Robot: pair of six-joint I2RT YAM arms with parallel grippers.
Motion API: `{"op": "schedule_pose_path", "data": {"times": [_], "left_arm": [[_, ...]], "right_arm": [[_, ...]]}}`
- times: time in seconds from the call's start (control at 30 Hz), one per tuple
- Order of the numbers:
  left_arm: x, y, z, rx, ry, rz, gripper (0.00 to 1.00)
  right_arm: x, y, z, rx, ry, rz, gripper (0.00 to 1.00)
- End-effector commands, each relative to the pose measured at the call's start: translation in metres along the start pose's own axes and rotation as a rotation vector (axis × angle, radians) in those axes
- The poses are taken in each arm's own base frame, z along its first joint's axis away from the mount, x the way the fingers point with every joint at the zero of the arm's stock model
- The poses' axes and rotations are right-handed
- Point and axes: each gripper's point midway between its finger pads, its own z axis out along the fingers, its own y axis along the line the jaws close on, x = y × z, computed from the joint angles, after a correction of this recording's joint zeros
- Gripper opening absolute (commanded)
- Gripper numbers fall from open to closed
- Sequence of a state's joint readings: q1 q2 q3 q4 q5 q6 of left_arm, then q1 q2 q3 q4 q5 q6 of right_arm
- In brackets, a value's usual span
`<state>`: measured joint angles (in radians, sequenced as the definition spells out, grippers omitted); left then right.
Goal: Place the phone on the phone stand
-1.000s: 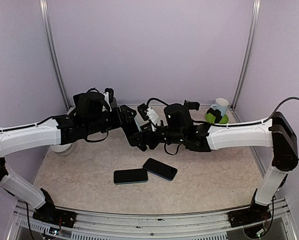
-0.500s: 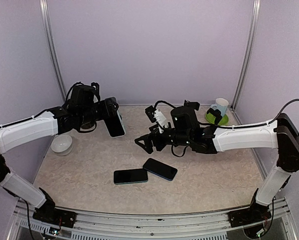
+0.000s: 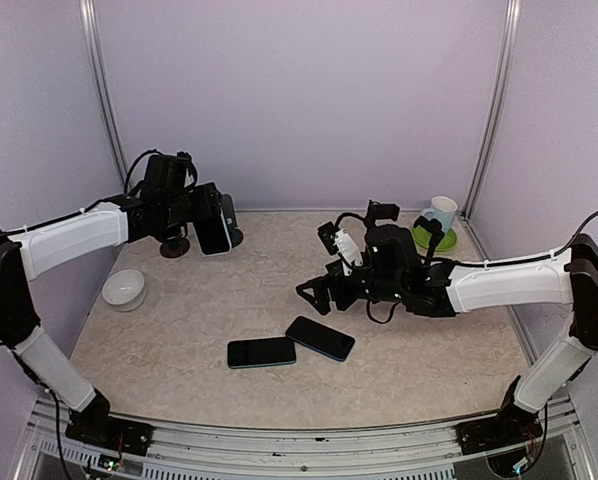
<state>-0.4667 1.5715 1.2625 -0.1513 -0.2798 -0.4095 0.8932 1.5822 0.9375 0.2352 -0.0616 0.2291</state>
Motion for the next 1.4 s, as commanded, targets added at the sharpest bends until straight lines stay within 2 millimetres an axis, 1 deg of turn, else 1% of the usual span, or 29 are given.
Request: {"op": "schedule_pose_path", "data": {"times": [0.0, 0.1, 0.2, 0.4, 0.63, 0.67, 0.7, 0.77, 0.97, 1.1, 1.3, 1.37], "left_arm": [[-0.036, 0.007, 0.010, -0.031, -0.109, 0.019, 0.65], [-0.042, 0.013, 0.022, -0.057, -0.135, 0.027, 0.65], [-0.048, 0.014, 0.035, -0.069, -0.153, 0.037, 0.65], [-0.067, 0.008, 0.059, -0.077, -0.186, 0.053, 0.65], [-0.081, 0.015, 0.090, -0.091, -0.216, 0.053, 0.65], [-0.086, 0.015, 0.093, -0.091, -0.227, 0.055, 0.65], [-0.086, 0.015, 0.098, -0.095, -0.226, 0.059, 0.65], [-0.093, 0.014, 0.103, -0.103, -0.242, 0.077, 0.65], [-0.107, 0.013, 0.117, -0.105, -0.281, 0.099, 0.65], [-0.110, 0.014, 0.128, -0.108, -0.283, 0.107, 0.65], [-0.099, 0.020, 0.144, -0.109, -0.261, 0.078, 0.65], [-0.093, 0.021, 0.149, -0.105, -0.249, 0.067, 0.65]], "right_arm": [[-0.007, -0.007, -0.009, 0.031, -0.036, 0.016, 1.00], [-0.004, -0.009, -0.008, 0.033, -0.028, 0.020, 1.00], [-0.001, -0.011, -0.006, 0.035, -0.022, 0.025, 1.00], [0.001, -0.011, -0.005, 0.036, -0.014, 0.028, 1.00], [0.002, -0.016, -0.013, 0.064, -0.010, 0.026, 1.00], [0.003, -0.016, -0.014, 0.068, -0.009, 0.027, 1.00], [0.003, -0.017, -0.015, 0.070, -0.012, 0.027, 1.00], [0.004, -0.017, -0.016, 0.072, -0.008, 0.028, 1.00], [0.009, -0.018, -0.017, 0.076, 0.006, 0.033, 1.00], [0.009, -0.020, -0.017, 0.085, 0.012, 0.035, 1.00], [0.011, -0.022, -0.019, 0.098, 0.017, 0.039, 1.00], [0.011, -0.022, -0.019, 0.099, 0.018, 0.040, 1.00]]}}
